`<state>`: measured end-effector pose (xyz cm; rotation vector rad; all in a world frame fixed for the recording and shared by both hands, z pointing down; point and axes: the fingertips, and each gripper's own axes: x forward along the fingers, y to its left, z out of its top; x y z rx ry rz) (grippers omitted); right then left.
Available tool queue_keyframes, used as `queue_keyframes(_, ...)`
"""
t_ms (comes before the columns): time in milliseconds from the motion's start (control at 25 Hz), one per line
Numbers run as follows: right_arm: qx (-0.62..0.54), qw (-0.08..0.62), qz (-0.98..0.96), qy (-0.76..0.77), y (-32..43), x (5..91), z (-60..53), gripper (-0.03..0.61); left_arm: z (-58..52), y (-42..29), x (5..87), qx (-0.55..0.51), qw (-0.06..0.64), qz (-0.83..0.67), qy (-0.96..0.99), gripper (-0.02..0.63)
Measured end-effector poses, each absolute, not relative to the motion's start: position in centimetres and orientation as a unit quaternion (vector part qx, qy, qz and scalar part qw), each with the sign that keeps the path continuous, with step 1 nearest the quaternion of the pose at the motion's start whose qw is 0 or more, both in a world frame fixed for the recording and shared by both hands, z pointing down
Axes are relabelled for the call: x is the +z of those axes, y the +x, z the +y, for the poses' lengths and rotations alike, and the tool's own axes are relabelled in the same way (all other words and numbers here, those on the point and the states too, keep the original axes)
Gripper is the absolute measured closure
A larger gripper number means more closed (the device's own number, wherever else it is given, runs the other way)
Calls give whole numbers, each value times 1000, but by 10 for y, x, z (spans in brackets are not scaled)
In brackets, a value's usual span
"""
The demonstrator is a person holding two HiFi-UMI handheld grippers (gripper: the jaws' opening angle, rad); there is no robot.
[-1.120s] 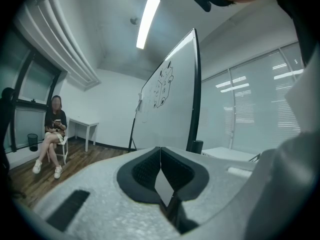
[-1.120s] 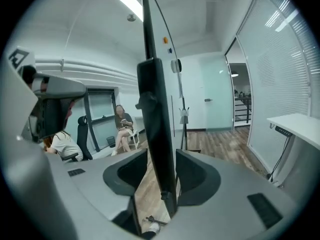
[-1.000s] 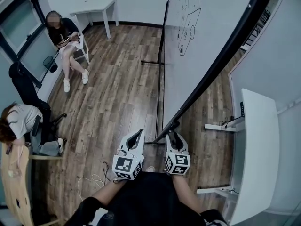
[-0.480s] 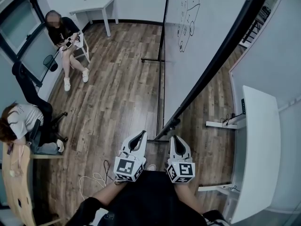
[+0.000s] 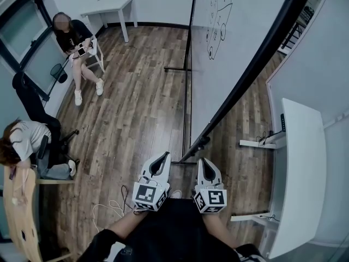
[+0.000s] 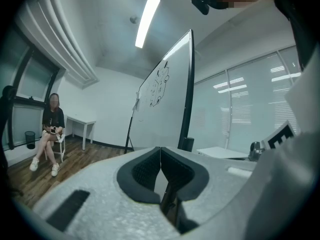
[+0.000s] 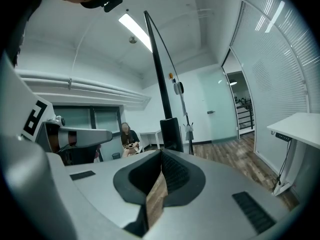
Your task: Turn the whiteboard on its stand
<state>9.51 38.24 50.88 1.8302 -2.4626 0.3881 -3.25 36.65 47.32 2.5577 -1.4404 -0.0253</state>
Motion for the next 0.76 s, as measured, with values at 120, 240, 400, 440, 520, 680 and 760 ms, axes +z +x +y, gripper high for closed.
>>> queue_keyframes(120, 126, 23, -795, 593, 95, 511, 383, 565, 366, -33, 474, -8, 104, -488, 867, 597)
queue_keyframes(240, 126, 24, -794, 594, 94, 511, 385, 565, 368, -34, 475, -9, 105, -488, 866, 597)
queue_keyframes(400, 126, 25, -793, 595, 94, 513, 387, 565, 371, -34, 476, -8, 104, -487, 867, 597)
queue_keyframes(440, 125, 25, -793, 595, 94, 513, 387, 565, 371, -34, 477, -7, 104, -487, 867, 597)
queue_keyframes(520, 126, 25, -793, 595, 93, 513, 388, 565, 372, -34, 477, -7, 105, -486, 868, 597)
queue_keyframes(680, 126, 23, -795, 593, 92, 513, 388, 565, 373, -34, 477, -7, 105, -486, 868, 597)
queue_keyframes(760, 124, 24, -797, 591, 92, 513, 388, 565, 373, -34, 477, -8, 104, -487, 867, 597)
